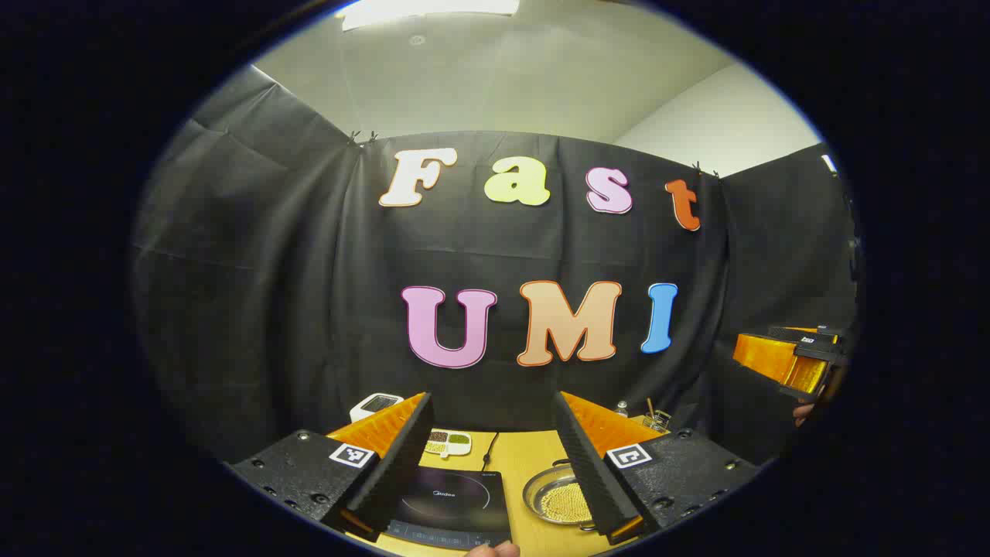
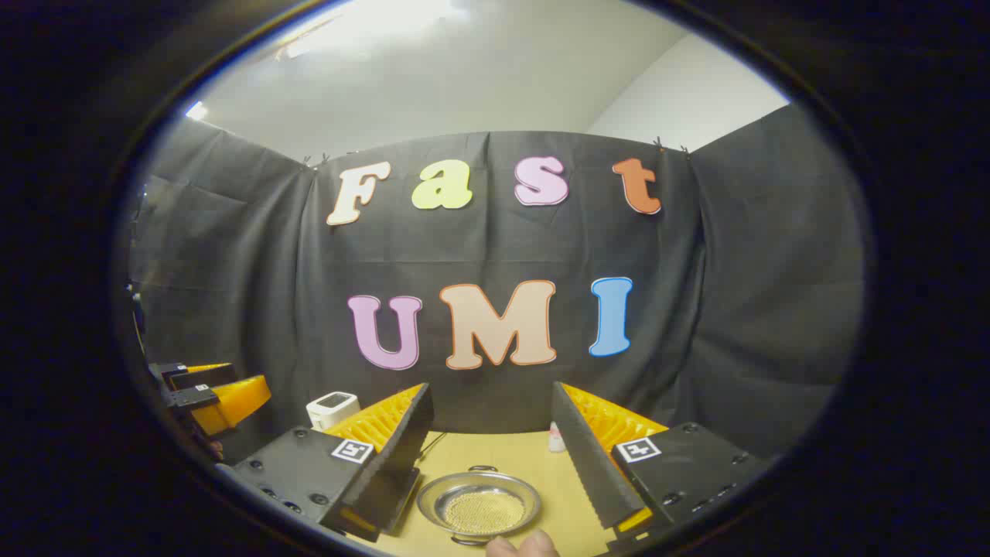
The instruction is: First push the handle of the pot to place it horizontally, then grasp the pot with both hands and set it on the induction cooktop.
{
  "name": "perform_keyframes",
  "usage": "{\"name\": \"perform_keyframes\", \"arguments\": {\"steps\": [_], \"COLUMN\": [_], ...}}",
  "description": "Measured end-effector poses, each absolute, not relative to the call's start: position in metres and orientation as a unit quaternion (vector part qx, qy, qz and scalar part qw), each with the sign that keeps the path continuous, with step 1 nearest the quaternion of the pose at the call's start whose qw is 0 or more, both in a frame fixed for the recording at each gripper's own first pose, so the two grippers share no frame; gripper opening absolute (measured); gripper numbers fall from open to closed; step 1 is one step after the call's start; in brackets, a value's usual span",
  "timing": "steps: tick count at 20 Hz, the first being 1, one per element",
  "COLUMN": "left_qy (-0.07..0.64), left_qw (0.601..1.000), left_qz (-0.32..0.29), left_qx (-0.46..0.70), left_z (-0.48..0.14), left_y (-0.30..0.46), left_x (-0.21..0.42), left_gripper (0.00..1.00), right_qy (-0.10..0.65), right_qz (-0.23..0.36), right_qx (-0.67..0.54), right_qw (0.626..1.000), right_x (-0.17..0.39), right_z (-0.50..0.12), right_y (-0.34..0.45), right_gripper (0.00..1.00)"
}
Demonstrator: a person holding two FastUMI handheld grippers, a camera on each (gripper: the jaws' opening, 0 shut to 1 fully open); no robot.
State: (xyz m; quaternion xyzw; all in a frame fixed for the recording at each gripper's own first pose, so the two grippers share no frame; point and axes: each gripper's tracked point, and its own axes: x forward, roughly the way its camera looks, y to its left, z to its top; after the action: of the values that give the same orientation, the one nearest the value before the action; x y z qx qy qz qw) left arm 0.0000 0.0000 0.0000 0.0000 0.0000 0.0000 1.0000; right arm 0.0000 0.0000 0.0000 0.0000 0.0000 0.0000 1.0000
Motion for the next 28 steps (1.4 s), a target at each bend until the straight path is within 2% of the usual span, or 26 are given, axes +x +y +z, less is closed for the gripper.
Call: {"name": "perform_keyframes", "arguments": {"steps": [1, 2, 3, 4, 6, 7, 8, 9, 13, 14, 16, 24, 25, 26, 27, 28], "left_qy": [0.002, 0.003, 0.003, 0.004, 0.006, 0.006, 0.007, 0.006, 0.012, 0.012, 0.013, 0.014, 0.015, 0.016, 0.017, 0.016], "left_qw": [1.0, 1.0, 1.0, 1.0, 1.0, 1.0, 1.0, 1.0, 1.0, 1.0, 1.0, 1.0, 1.0, 1.0, 1.0, 1.0], "left_qz": [0.0, 0.0, 0.0, 0.0, 0.002, 0.002, 0.003, 0.004, 0.007, 0.007, 0.007, 0.008, 0.006, 0.005, 0.004, 0.003], "left_qx": [0.001, 0.0, 0.0, 0.0, 0.003, 0.004, 0.005, 0.006, 0.006, 0.006, 0.007, 0.004, 0.003, 0.003, 0.002, 0.0], "left_z": [-0.002, -0.002, -0.002, -0.002, -0.003, -0.004, -0.005, -0.004, -0.008, -0.007, -0.008, -0.016, -0.018, -0.019, -0.021, -0.022], "left_y": [-0.001, -0.003, -0.004, -0.005, -0.004, -0.006, -0.006, -0.006, -0.005, -0.004, -0.003, 0.013, 0.016, 0.019, 0.023, 0.027], "left_x": [0.0, 0.001, 0.001, 0.001, 0.001, 0.001, 0.001, 0.002, 0.005, 0.005, 0.008, 0.016, 0.018, 0.02, 0.019, 0.021], "left_gripper": [0.93, 0.94, 0.94, 0.89, 0.94, 0.89, 0.94, 0.89, 0.89, 0.93, 0.89, 0.92, 0.94, 0.94, 0.94, 0.94], "right_qy": [0.002, 0.004, 0.008, 0.009, 0.01, 0.013, 0.015, 0.017, 0.02, 0.02, 0.021, 0.048, 0.059, 0.068, 0.078, 0.089], "right_qz": [0.0, 0.001, 0.003, 0.004, 0.007, 0.01, 0.011, 0.012, 0.016, 0.015, 0.017, 0.027, 0.026, 0.027, 0.027, 0.029], "right_qx": [0.002, 0.004, 0.007, 0.009, 0.012, 0.013, 0.012, 0.012, 0.017, 0.016, 0.018, 0.017, 0.014, 0.012, 0.011, 0.008], "right_qw": [1.0, 1.0, 1.0, 1.0, 1.0, 1.0, 1.0, 1.0, 1.0, 1.0, 0.999, 0.998, 0.998, 0.997, 0.996, 0.996], "right_x": [0.001, 0.0, 0.001, 0.002, 0.003, 0.004, 0.005, 0.006, 0.01, 0.012, 0.014, 0.028, 0.03, 0.03, 0.032, 0.029], "right_z": [0.0, -0.003, -0.006, -0.007, -0.008, -0.01, -0.012, -0.013, -0.013, -0.015, -0.015, -0.035, -0.041, -0.049, -0.057, -0.063], "right_y": [-0.002, -0.003, -0.002, -0.003, -0.003, -0.002, -0.002, -0.002, -0.001, -0.001, 0.001, 0.023, 0.027, 0.03, 0.037, 0.041], "right_gripper": [0.98, 0.98, 0.98, 0.98, 0.97, 0.98, 0.98, 0.98, 0.98, 0.98, 0.97, 0.98, 0.96, 0.8, 0.84, 0.72]}}
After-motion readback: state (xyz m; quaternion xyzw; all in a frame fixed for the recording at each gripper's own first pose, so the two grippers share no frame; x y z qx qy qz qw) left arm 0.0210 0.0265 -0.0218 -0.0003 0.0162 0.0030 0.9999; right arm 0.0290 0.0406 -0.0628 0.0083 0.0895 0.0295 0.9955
